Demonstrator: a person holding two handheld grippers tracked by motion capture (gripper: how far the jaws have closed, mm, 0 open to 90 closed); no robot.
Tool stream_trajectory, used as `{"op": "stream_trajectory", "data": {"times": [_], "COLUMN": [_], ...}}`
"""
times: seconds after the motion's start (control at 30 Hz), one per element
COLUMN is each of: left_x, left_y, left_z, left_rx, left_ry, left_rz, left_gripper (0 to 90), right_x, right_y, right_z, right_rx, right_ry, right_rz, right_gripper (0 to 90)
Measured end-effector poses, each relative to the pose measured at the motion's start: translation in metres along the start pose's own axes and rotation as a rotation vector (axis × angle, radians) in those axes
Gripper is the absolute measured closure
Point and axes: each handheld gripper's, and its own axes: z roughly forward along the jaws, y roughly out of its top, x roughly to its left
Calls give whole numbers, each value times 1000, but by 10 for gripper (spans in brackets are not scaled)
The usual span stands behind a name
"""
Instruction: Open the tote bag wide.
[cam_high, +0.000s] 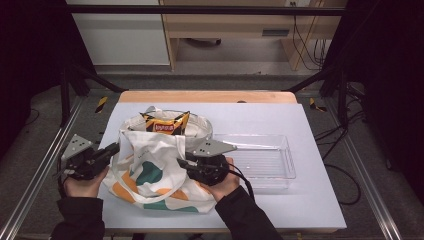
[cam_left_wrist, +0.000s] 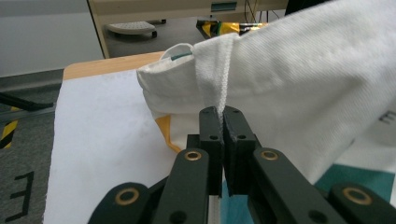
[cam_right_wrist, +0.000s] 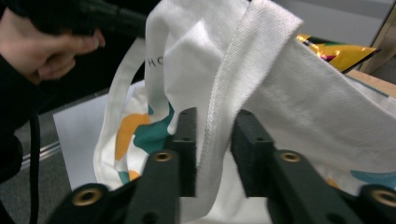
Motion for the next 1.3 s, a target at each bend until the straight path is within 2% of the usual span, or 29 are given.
{"op": "stream_trajectory", "data": {"times": [0.07,0.1,0.13,0.17,0.27,0.33,0.37,0.4,0.43,0.57,0.63,0.7,0.83,0.93,1.03,1.07,1.1,1.13,1.17,1.27,1.3], "left_x": [-1,-2,-2,-2,-2,-2,-2,-1,-1,0,0,1,1,2,4,4,4,4,4,3,1], "left_y": [-4,-7,-7,-9,-11,-13,-15,-17,-17,-19,-20,-20,-20,-18,-13,-13,-10,-10,-8,-4,0], "left_z": [-3,-6,-6,-8,-10,-11,-12,-13,-13,-14,-13,-13,-13,-15,-23,-23,-28,-28,-33,-36,-36], "left_rx": [4,7,7,6,9,13,16,19,19,23,26,30,27,16,-32,-32,-62,-62,-91,-106,-116], "left_ry": [4,8,8,8,8,8,9,8,5,3,4,2,2,5,-4,-4,-7,-7,-13,-16,-32], "left_rz": [4,13,13,15,19,23,23,24,22,23,24,23,17,9,-24,-24,-41,-41,-50,-51,-45], "left_gripper": [871,872,871,871,871,871,871,871,872,871,871,871,868,859,811,806,804,803,805,832,851], "right_x": [0,0,0,-1,-3,-7,-7,-12,-15,-21,-26,-28,-28,-22,-15,-15,-12,-12,-10,-7,-4], "right_y": [2,6,6,11,18,29,29,36,38,43,44,44,43,40,35,35,32,32,28,23,18], "right_z": [-4,-9,-9,-14,-18,-18,-18,-13,-10,3,17,24,27,25,21,21,21,21,21,22,22], "right_rx": [-21,-49,-49,-80,-110,-155,-155,-161,-162,-152,-122,-103,-74,-63,-49,-49,-40,-40,-28,-20,-15], "right_ry": [1,-1,-1,-9,-27,-66,-66,-90,-99,-123,-149,-152,-147,-137,-115,-115,-105,-105,-91,-81,-71], "right_rz": [6,7,7,11,15,28,28,54,64,77,89,99,102,75,56,56,48,48,48,44,43], "right_gripper": [633,615,615,618,635,711,711,778,805,855,882,900,900,900,900,900,900,900,900,900,900]}}
